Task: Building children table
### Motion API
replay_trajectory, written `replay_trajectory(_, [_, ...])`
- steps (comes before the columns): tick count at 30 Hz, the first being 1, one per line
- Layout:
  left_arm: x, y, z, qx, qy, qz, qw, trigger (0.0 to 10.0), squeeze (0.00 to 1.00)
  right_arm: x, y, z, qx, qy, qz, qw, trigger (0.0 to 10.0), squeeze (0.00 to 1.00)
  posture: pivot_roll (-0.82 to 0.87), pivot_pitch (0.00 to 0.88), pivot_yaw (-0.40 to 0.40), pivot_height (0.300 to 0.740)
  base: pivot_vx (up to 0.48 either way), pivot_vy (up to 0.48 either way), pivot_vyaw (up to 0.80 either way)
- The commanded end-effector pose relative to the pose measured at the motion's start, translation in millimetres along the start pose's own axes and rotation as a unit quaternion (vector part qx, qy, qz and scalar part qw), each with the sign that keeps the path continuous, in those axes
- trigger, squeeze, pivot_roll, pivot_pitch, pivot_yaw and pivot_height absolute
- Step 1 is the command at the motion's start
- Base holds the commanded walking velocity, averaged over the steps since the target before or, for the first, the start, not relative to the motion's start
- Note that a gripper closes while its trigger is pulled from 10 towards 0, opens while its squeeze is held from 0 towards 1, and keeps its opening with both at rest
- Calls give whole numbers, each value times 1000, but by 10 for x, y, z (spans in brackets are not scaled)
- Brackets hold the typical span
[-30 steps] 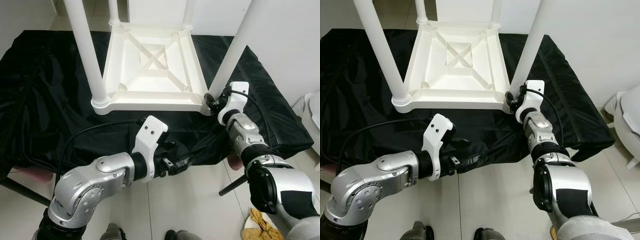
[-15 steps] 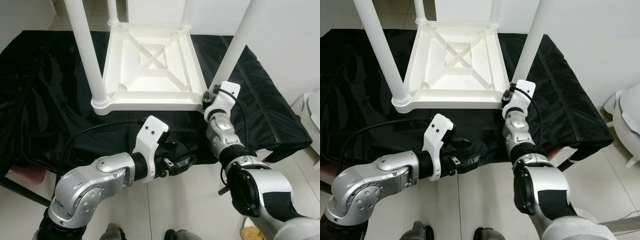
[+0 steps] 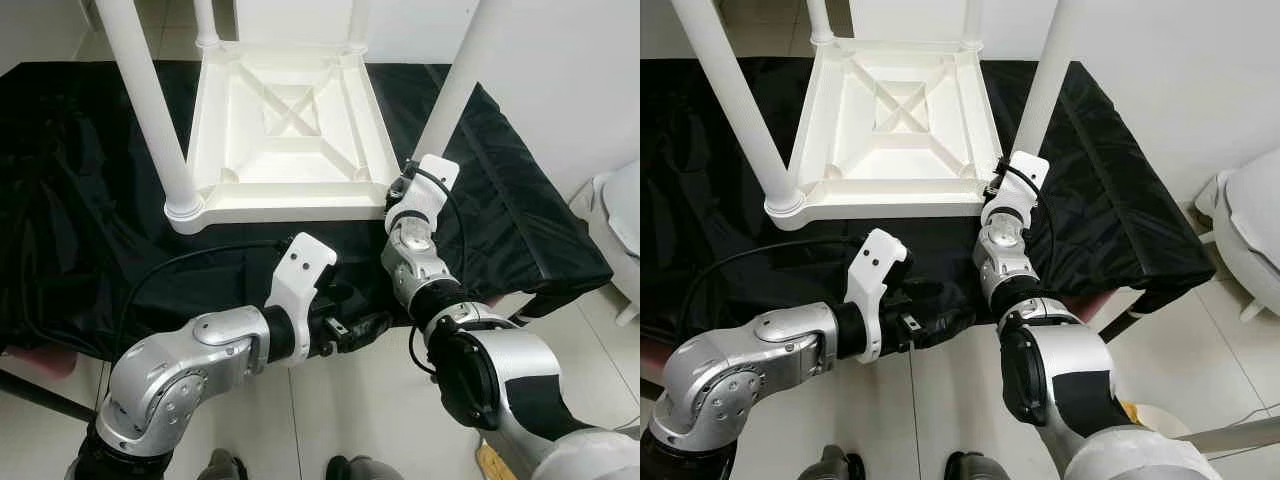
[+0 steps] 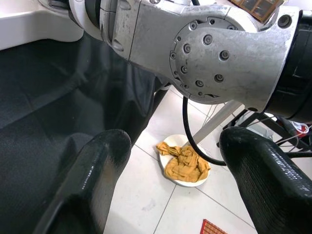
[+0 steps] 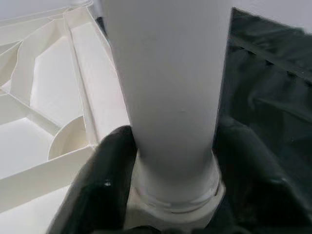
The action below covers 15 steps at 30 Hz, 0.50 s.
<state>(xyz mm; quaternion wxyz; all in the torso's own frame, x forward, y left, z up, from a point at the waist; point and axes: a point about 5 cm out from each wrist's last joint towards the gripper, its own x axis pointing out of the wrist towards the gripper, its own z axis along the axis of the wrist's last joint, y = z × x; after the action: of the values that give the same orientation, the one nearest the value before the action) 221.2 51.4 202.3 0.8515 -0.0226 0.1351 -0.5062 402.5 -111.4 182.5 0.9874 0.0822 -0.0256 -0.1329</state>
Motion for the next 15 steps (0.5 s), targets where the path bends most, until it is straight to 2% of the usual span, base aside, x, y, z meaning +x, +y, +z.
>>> replay_trajectory(1, [-11, -29, -19, -1, 6, -9, 1000, 10000, 0, -39, -70, -118, -10, 3, 4, 1000, 10000, 1000, 62, 144, -25, 740, 0, 0, 0])
replay_trajectory(5, [-12, -25, -18, 0, 6, -9, 1000, 10000, 0, -47, -155, -81, -26, -41, 27, 998, 10000, 1000, 58, 145, -24, 740, 0, 0, 0])
replay_trajectory(7, [0, -16, -11, 2, 4, -9, 1000, 10000, 0, -77, -168, -29, -18, -76, 62, 995, 10000, 1000, 42, 144, -21, 740, 0, 0, 0])
replay_trajectory(10, [9, 7, 2, 5, 1, -5, 1000, 10000, 0, -115, -173, 7, -5, -99, 91, 991, 10000, 1000, 40, 143, -22, 740, 0, 0, 0])
replay_trajectory(15, [9, 107, 25, 6, -7, 18, 1000, 10000, 0, -193, -244, 32, -13, -130, 101, 986, 10000, 1000, 36, 137, -24, 740, 0, 0, 0])
